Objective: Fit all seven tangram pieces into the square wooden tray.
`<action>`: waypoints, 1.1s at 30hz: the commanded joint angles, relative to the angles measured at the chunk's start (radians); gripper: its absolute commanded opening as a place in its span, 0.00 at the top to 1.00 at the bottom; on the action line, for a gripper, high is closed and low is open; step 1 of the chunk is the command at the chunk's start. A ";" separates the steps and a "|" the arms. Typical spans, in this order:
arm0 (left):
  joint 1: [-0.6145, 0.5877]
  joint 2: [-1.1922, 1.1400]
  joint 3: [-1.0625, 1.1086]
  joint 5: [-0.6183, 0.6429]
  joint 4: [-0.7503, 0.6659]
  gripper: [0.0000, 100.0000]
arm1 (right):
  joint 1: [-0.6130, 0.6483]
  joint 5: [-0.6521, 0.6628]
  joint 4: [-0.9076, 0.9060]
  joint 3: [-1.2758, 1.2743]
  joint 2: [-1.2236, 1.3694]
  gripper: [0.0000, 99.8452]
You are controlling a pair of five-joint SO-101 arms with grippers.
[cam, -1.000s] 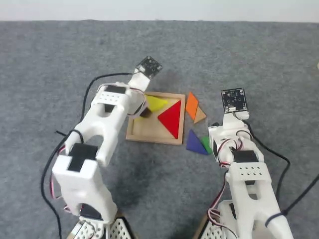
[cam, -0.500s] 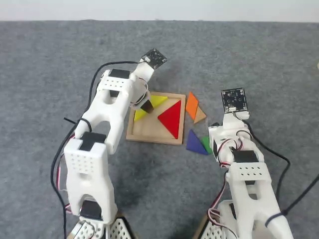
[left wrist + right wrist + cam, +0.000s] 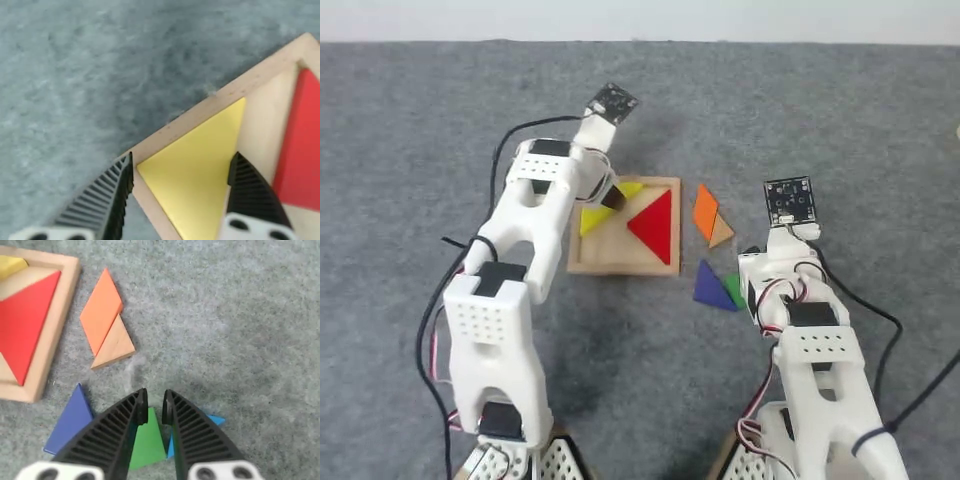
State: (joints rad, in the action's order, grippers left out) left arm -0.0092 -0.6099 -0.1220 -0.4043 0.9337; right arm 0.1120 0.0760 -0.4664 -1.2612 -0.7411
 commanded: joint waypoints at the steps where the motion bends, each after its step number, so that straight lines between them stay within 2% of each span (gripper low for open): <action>1: -0.055 0.043 -0.024 -0.002 -0.025 0.71 | 0.005 0.011 0.019 0.006 -0.024 0.93; 5: -0.068 0.051 -0.022 -0.008 -0.015 0.71 | 0.005 0.011 0.019 0.006 -0.024 0.93; 10: -0.018 0.026 -0.019 -0.110 0.140 0.72 | 0.005 0.011 0.019 0.006 -0.024 0.93; 18: 0.054 0.009 -0.038 -0.140 0.292 0.73 | 0.005 0.011 0.019 0.006 -0.024 0.93; 23: 0.011 0.009 -0.117 -0.041 0.293 0.72 | 0.007 0.011 0.016 0.006 -0.024 0.93; 28: -0.002 0.011 -0.140 -0.028 0.311 0.72 | 0.007 0.011 0.019 0.006 -0.024 0.93; 33: 0.000 0.008 -0.150 0.041 0.259 0.72 | 0.007 0.011 0.019 0.006 -0.024 0.93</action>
State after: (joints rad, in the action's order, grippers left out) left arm -0.0015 -0.6130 -0.2263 -0.3936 1.2175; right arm 0.1120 0.0760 -0.4664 -1.2612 -0.7411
